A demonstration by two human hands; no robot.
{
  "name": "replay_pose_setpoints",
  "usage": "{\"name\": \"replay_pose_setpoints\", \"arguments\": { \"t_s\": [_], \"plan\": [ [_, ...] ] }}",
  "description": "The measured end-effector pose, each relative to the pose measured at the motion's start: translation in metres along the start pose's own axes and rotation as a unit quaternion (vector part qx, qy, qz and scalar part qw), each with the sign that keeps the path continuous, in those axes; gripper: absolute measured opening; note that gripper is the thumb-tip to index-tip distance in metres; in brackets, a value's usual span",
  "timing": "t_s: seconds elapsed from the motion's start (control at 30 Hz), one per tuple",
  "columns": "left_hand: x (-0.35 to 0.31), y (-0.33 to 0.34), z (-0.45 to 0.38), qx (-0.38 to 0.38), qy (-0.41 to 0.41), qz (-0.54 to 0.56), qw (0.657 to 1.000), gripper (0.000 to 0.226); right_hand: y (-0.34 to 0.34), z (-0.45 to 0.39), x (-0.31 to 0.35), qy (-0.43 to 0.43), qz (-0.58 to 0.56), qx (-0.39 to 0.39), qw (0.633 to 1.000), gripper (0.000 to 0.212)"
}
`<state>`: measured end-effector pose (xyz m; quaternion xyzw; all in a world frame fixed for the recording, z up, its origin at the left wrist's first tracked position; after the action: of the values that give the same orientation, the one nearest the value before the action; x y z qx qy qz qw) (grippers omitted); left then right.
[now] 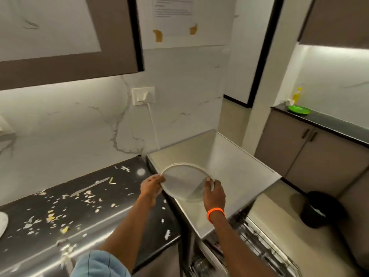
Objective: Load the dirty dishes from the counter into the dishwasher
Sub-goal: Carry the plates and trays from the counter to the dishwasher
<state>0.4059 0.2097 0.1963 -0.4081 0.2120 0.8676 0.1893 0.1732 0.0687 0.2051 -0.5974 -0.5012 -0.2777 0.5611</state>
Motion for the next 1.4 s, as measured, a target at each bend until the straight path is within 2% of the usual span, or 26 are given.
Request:
{"name": "replay_pose_setpoints", "arguments": {
  "t_s": [0.3, 0.53, 0.63, 0.7, 0.8, 0.97, 1.03, 1.13, 1.3, 1.4],
  "plan": [
    [0.106, 0.196, 0.033, 0.102, -0.048, -0.109, 0.988, 0.017, -0.19, -0.001, -0.118, 0.105, 0.003, -0.121, 0.987, 0.042],
    [0.186, 0.282, 0.046, 0.158, -0.095, -0.165, 0.969, 0.012, -0.278, 0.026, -0.185, 0.16, 0.018, -0.192, 0.968, 0.038],
    [0.227, 0.303, 0.03, 0.17, -0.126, -0.218, 0.953, 0.021, -0.296, 0.035, -0.211, 0.175, 0.028, -0.21, 0.961, 0.034],
    [0.255, 0.311, 0.017, 0.168, -0.148, -0.25, 0.942, 0.028, -0.301, 0.041, -0.229, 0.188, 0.036, -0.208, 0.959, 0.032],
    [0.3, 0.317, -0.003, 0.164, -0.178, -0.292, 0.925, 0.022, -0.3, 0.047, -0.263, 0.206, 0.054, -0.19, 0.958, 0.035],
    [0.367, 0.316, -0.04, 0.175, -0.187, -0.402, 0.879, 0.061, -0.277, 0.045, -0.329, 0.258, 0.065, -0.13, 0.955, 0.044],
    [0.396, 0.31, -0.064, 0.173, -0.198, -0.426, 0.866, 0.068, -0.266, 0.04, -0.352, 0.276, 0.065, -0.111, 0.953, 0.038],
    [0.437, 0.301, -0.1, 0.146, -0.233, -0.421, 0.864, 0.069, -0.239, 0.035, -0.4, 0.307, 0.068, -0.075, 0.946, 0.025],
    [0.476, 0.302, -0.166, 0.117, -0.194, -0.428, 0.875, 0.062, -0.183, 0.016, -0.473, 0.294, 0.104, -0.028, 0.95, 0.021],
    [0.496, 0.297, -0.206, 0.091, -0.175, -0.431, 0.881, 0.076, -0.145, 0.002, -0.511, 0.289, 0.12, 0.006, 0.95, 0.02]
  ]
}}
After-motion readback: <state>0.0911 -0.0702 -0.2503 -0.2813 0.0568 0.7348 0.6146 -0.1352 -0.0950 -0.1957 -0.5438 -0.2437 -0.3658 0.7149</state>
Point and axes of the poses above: each hand's wrist, its own z-axis away from the middle knuckle, its own y-axis out of the palm, x = y × z, the point moved 7 cm from there along -z, towards the middle knuckle, and after that the axes turned 10 degrees about -y, right-handed, at the moved point
